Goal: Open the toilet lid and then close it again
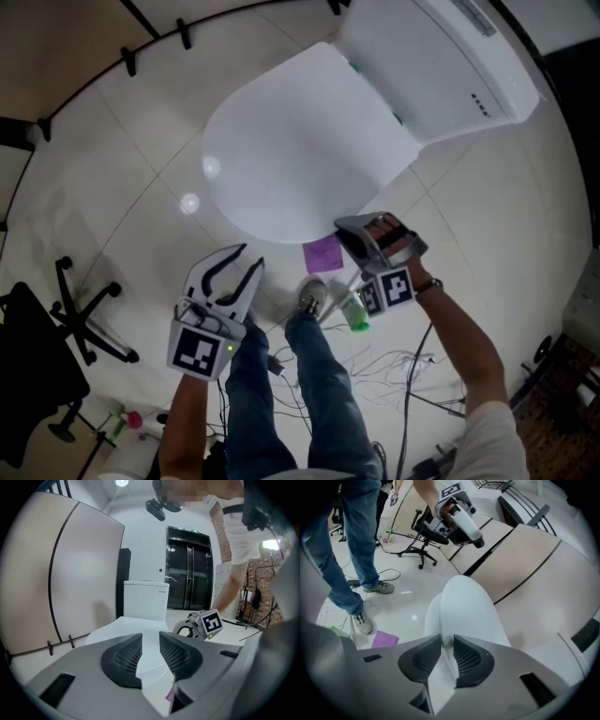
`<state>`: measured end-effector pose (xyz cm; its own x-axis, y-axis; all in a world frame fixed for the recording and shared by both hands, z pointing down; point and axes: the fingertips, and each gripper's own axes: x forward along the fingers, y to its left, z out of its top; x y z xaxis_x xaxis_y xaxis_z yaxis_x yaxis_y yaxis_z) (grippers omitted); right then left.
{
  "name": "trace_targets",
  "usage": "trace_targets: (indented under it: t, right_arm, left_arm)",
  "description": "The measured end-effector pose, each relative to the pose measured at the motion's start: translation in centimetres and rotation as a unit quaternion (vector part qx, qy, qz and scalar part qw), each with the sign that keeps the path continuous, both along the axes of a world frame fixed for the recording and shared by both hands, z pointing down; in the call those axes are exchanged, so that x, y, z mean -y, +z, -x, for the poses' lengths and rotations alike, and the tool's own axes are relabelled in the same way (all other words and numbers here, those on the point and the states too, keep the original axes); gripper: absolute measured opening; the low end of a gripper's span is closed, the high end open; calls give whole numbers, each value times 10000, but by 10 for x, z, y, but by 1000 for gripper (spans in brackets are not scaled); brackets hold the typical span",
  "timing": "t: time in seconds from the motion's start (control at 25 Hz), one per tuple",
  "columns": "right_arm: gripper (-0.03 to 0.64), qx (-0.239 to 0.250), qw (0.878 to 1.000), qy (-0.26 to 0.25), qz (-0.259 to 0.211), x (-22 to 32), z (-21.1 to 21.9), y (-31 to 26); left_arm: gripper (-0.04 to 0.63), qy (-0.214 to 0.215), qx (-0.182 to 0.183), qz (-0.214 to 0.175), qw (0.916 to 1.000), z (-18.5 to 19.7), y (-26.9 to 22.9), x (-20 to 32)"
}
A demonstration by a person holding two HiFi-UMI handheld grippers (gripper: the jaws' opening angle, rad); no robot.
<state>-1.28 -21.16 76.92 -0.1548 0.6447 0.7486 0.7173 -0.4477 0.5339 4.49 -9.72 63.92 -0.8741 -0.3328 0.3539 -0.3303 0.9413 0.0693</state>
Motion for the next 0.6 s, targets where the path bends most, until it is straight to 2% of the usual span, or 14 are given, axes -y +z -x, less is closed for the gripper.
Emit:
trace_targets:
  t: [0.08,0.2,0.28,0.4,0.6]
  right_arm:
    - [81,-29,9989,333,337,2,6,-24]
    - [74,-136,9906,1020,897,7,23,-62]
    - [71,-333,9790,1533,1299,10,35,-87]
    - [64,-636,9551,2245,1826,19,57,-122]
    - [57,-971,9259,2887,2236,33,87,-157]
  left_arm:
    - [109,-201,94,-123,9997,0,-13,-3]
    - [107,-250,97,-64,9996,0,-24,-6]
    - [109,-253,109,-66,9996,1,-31,-6]
    - [108,-169,159,8,9997,7,-42,-2]
    - [109,-84,216,42,9997,20,-64,6]
